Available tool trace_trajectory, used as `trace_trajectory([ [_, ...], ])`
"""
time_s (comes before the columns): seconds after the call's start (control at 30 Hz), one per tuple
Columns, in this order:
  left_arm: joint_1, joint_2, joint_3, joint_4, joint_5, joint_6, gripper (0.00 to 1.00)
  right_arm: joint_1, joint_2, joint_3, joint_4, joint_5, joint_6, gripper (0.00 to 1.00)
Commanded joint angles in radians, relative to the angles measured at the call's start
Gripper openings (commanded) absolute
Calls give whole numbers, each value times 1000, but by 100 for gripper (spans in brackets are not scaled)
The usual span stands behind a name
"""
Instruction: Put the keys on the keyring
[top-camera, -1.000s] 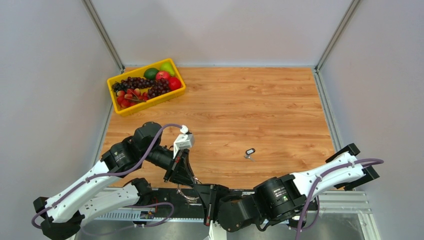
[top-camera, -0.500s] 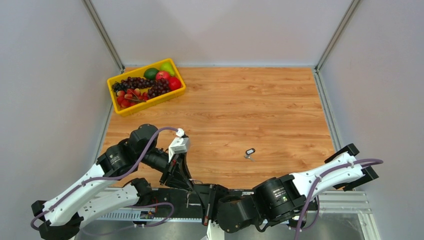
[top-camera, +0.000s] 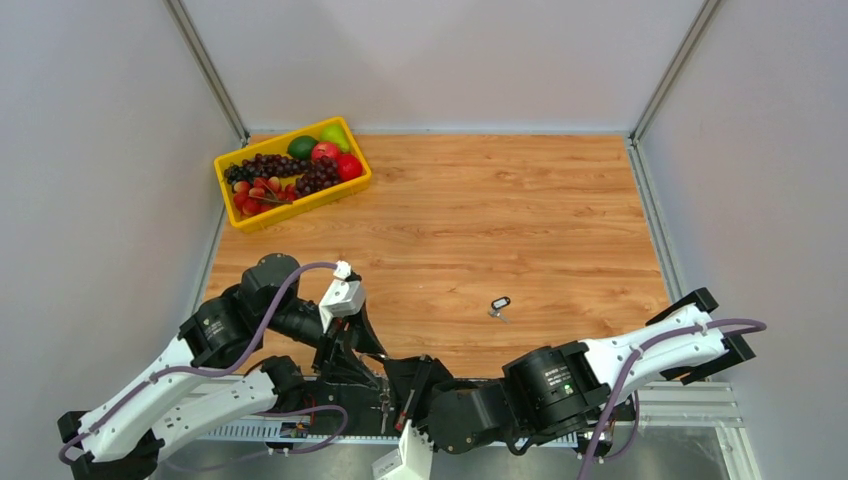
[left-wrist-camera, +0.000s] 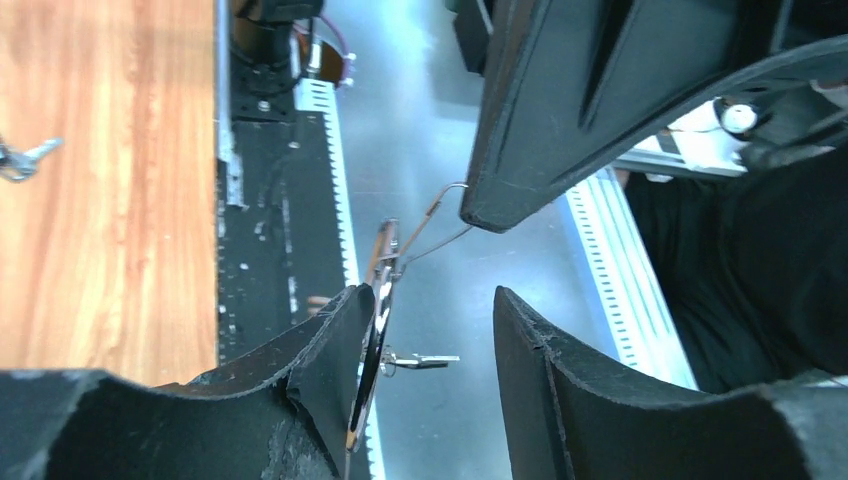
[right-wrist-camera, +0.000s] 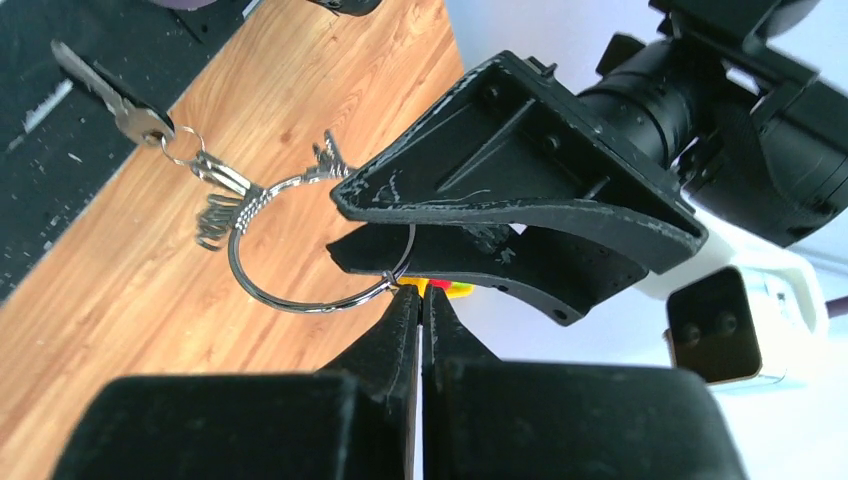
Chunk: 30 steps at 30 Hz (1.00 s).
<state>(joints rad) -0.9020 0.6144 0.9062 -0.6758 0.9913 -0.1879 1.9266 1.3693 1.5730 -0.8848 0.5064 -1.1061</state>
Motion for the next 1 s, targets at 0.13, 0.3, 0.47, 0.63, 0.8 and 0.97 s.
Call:
trace_trajectory([
  [0.13, -3, -18, 74, 57, -395, 93, 60, -47, 3, 99, 10, -23, 241, 0],
  [0.3, -2, -78, 48, 161, -591, 119, 65, -94, 4, 119, 6, -64, 346, 0],
  [0.47, -3, -155, -8, 288, -614, 143, 71, -165, 12, 129, 10, -76, 448, 0],
  [0.63, -2, -176, -22, 320, -587, 141, 74, -250, 33, 149, 18, -96, 588, 0],
  [0.8, -3, -174, -21, 329, -581, 130, 75, -366, 80, 209, 21, -94, 771, 0],
  [0.97, -3, -178, -31, 331, -626, 133, 75, -477, 106, 247, 16, -114, 900, 0],
])
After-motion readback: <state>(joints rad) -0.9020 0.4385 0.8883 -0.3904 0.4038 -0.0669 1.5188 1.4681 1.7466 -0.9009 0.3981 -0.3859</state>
